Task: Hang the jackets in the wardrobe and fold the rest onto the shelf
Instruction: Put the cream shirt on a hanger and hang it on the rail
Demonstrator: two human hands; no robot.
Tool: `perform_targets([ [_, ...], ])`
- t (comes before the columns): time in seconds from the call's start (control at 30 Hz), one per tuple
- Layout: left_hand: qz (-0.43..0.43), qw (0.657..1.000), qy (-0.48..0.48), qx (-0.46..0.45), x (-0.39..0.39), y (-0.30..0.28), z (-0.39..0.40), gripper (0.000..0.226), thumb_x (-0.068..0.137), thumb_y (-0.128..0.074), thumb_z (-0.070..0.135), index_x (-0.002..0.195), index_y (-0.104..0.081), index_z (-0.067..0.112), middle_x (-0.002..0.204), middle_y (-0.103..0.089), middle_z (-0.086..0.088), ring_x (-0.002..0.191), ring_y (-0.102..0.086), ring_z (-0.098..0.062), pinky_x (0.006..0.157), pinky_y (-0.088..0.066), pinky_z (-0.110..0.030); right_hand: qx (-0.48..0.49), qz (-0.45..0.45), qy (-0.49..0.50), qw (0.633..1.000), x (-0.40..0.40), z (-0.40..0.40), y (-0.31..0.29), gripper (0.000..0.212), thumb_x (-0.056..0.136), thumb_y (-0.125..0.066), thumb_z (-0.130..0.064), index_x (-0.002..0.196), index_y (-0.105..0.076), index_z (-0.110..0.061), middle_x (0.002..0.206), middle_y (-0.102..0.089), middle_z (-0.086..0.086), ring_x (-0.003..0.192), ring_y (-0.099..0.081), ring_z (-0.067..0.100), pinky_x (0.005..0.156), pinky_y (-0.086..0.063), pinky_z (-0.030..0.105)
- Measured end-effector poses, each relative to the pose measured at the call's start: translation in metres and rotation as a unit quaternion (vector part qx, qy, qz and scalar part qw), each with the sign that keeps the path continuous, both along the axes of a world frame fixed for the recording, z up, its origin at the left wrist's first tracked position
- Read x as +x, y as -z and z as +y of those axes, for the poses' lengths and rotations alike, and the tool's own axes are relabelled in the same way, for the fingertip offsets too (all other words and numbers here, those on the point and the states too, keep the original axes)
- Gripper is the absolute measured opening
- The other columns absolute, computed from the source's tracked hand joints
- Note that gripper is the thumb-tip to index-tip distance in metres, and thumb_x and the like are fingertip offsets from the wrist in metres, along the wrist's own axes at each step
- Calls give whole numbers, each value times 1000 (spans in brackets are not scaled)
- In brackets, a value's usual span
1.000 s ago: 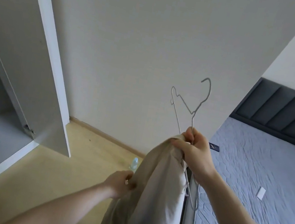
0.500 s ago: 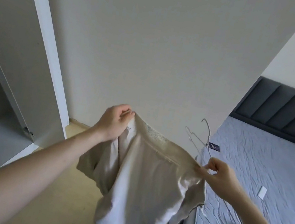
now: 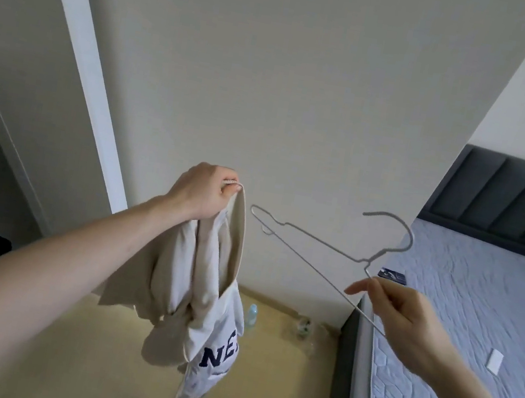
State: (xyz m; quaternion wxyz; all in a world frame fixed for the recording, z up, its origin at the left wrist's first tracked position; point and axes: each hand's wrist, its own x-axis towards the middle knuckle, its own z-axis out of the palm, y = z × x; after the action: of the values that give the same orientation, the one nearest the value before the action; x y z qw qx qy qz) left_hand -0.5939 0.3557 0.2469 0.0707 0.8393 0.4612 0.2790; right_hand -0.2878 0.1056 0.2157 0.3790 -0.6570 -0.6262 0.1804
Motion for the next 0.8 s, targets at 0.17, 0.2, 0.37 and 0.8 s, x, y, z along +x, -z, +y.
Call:
perform_targets([
  [0.17, 1, 1000, 6, 1, -4, -3, 3, 24, 99, -60, 33, 75, -60, 29, 65, -60, 13, 71, -56, -23, 61, -44, -32, -10, -19, -4, 1000, -13, 12, -3, 35, 105, -43, -46, 89, -74, -46, 48, -27, -6, 45, -27, 8, 47, -23, 23],
  [0.2, 2, 1000, 10, 4, -4, -4, 3, 23, 99, -60, 33, 77, -63, 28, 67, -61, 13, 72, -57, -22, 63, -46, -33, -11, -20, 0, 1000, -17, 15, 0, 36, 106, -46, -42, 85, -75, -42, 48, -28, -6, 45, -27, 8, 47, -24, 23],
  [0.37, -6, 999, 21, 27, -6, -16, 1, 20, 99, -61, 34, 80, -66, 28, 66, -61, 14, 70, -57, -20, 65, -46, -33, -7, -22, 17, 1000, -37, 35, 22, 36, 107, -51, -33, 79, -73, -34, 45, -32, -7, 43, -30, 9, 46, -29, 21],
  [0.8, -110, 991, 72, 28, 15, -51, -48, 29, 101, -60, 28, 77, -63, 12, 61, -54, -1, 63, -50, -23, 62, -41, -36, -1, 35, 27, 999, -113, 61, 67, 38, 108, -46, -36, 79, -69, -32, 42, -34, -2, 40, -31, 14, 45, -29, 22],
])
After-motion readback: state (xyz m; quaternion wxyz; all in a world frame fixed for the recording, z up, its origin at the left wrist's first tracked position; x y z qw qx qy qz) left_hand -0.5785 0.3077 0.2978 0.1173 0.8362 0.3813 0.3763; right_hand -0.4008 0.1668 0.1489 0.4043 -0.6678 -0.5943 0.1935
